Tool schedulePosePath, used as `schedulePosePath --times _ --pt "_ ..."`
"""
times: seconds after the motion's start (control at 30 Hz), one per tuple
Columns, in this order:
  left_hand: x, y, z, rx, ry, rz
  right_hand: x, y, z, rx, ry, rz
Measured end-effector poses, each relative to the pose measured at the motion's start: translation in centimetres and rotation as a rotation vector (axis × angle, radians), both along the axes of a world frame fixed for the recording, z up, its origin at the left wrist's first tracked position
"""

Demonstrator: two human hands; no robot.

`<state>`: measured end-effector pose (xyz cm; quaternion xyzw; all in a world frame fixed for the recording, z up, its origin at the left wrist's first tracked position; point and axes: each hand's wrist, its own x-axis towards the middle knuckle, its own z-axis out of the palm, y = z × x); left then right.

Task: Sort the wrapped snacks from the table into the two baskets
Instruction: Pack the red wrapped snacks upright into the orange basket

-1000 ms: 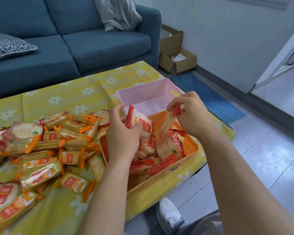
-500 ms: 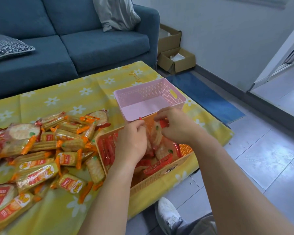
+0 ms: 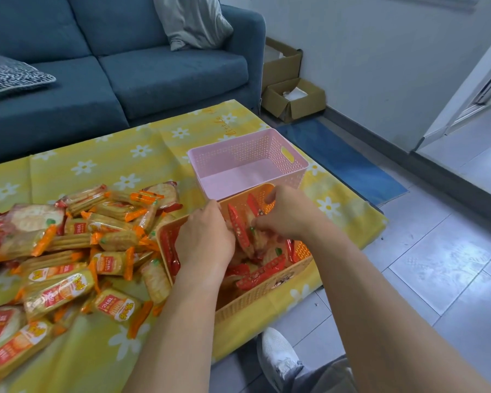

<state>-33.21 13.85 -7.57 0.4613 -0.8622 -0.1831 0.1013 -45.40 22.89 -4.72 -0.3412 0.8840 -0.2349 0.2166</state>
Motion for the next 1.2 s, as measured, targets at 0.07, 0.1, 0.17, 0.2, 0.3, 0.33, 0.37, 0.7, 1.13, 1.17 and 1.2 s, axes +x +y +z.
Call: schedulePosePath --times 0.07,0.1,0.17,0.2,0.3,0.33,0.37,0.7,1.13,1.17,1.2 --pt "0.0 -0.1 -0.1 0.020 0.028 0.003 0.2 -0.2 -0.1 -0.023 0.013 0.020" --pt "0.1 -0.1 -0.1 0.035 0.067 0.006 0.3 -0.3 -0.3 -0.043 0.018 0.028" --pt "0.2 -0.1 0.2 0.056 0.214 0.025 0.6 -0.5 -0.7 -0.061 0.012 0.030" --pt "0.2 -0.2 0.4 0.069 0.302 0.034 0.7 -0.6 -0.9 -0.048 0.016 0.039" --pt "0.0 -0.2 0.6 0.095 0.408 0.007 0.9 -0.8 -1.5 0.063 0.042 0.102" --pt "-0.1 -0.2 0.5 0.119 0.369 -0.027 0.8 -0.8 -1.5 0.082 0.054 0.113" --pt "-0.1 -0.2 0.2 0.145 0.311 -0.065 0.7 -0.8 -1.4 0.079 0.066 0.109" --pt "-0.2 -0.3 -0.6 -0.026 0.167 -0.133 -0.6 1.4 -0.5 0.348 0.269 0.195" --pt "0.5 -0.6 0.1 0.098 0.157 -0.324 -0.1 -0.2 -0.3 0.106 0.396 -0.020" --pt "0.8 -0.4 0.5 0.105 0.154 -0.317 0.1 -0.6 -0.7 0.100 0.391 -0.037" --pt "1.0 -0.3 0.8 0.107 0.139 -0.312 0.3 -1.0 -1.2 0.080 0.364 -0.044"
